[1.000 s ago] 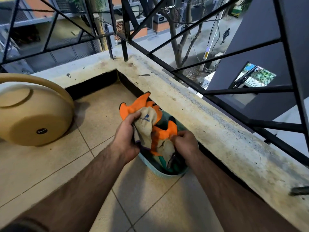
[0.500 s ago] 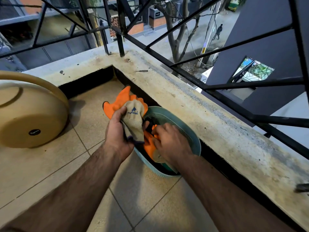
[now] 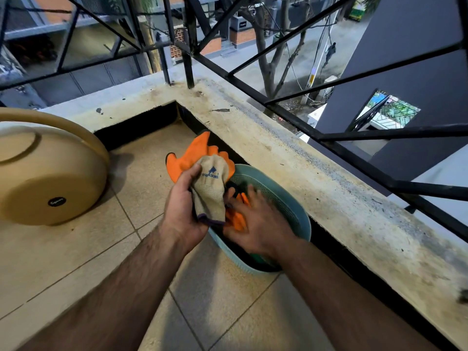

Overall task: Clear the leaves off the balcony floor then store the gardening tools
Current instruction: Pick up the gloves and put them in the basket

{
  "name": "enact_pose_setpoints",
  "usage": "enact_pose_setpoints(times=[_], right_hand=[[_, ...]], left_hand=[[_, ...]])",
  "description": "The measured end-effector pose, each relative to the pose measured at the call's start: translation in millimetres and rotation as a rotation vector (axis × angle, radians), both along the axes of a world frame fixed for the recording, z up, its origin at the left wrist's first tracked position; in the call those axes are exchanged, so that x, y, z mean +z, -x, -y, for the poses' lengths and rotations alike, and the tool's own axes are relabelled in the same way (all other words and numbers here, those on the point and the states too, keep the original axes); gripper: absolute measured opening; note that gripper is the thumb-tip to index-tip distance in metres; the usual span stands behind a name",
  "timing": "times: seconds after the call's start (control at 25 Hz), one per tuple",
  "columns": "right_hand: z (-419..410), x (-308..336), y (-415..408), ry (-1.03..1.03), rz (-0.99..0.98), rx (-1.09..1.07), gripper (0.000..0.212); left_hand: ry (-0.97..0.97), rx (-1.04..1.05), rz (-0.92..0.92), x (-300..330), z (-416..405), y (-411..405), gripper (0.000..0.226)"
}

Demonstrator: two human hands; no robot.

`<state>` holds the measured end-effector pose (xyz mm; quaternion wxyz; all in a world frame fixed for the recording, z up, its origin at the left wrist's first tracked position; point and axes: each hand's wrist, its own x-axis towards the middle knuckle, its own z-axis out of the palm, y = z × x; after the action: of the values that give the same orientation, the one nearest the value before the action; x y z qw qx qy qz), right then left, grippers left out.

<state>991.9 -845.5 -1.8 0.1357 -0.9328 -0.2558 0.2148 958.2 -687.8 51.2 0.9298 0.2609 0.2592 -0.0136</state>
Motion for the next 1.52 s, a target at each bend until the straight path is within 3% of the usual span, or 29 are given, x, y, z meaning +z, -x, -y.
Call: enact_pose_setpoints(times=[0.12,0.16,0.2,0.32,0.4,0.56,0.68,0.8,1.0,1.2,1.32,1.44,1.52], right_hand=[[7.4,23.5,1.1,-0.528,0.057,-0.375,0.039],[4.5,29.8,0.4,-0.691,-0.065,-0.556,0.035],[0.4,37.2,-1.9,-0.793,-0.264,-0.698,0.043],[-6.7,56.9,-11.8,-0.953,-0.913,-0.822,0.08],[-4.7,60.3,-15.4,-1.06,-1.034,-0.847,0.068],[9.3,56.4,-21.6,-1.17,-0.804,-0.898,0.027],[21.2,54.3,-29.4,-1.051,-0.582,-0.845,0.025],[27.1,52.0,-35.3,-0.872,-0.474,-0.781,0.025],[22.0,39.3,-31.3,-0.545,-0.326,-0.617,0.031],[20.1,31.3,-33.9,-0.445,-0.327,-0.552,0.024],[18.9,25.8,-30.3,-0.286,-0.239,-0.495,0.027],[20.5,22.9,-25.7,-0.313,-0.102,-0.575,0.04],[22.7,23.9,-23.6,-0.357,-0.047,-0.6,0.042]], left_hand=[[0.012,-0.053,0.009,-3.3,0.0,0.6,0.043],[0.019,-0.079,0.008,-4.4,0.8,-0.2,0.048],[0.029,-0.109,0.011,-5.4,2.3,-1.5,0.052],[0.017,-0.173,0.016,-2.2,11.4,-4.0,0.058],[-0.022,-0.236,0.003,0.9,19.1,-2.0,0.054],[-0.163,-0.258,-0.054,-0.5,24.7,2.3,0.038],[-0.197,-0.138,-0.029,-4.8,15.5,-1.3,0.023],[-0.349,-0.265,-0.094,-4.4,9.2,0.0,0.026],[-0.863,-0.534,-0.251,-9.5,3.6,0.9,0.032],[-1.175,-0.662,-0.316,-15.1,-0.5,-3.3,0.035],[-1.568,-0.896,-0.335,-6.0,6.0,-7.2,0.047],[-2.022,-0.823,-0.224,4.0,17.2,-12.7,0.05],[-2.165,-0.754,-0.084,-0.4,21.8,-12.0,0.049]])
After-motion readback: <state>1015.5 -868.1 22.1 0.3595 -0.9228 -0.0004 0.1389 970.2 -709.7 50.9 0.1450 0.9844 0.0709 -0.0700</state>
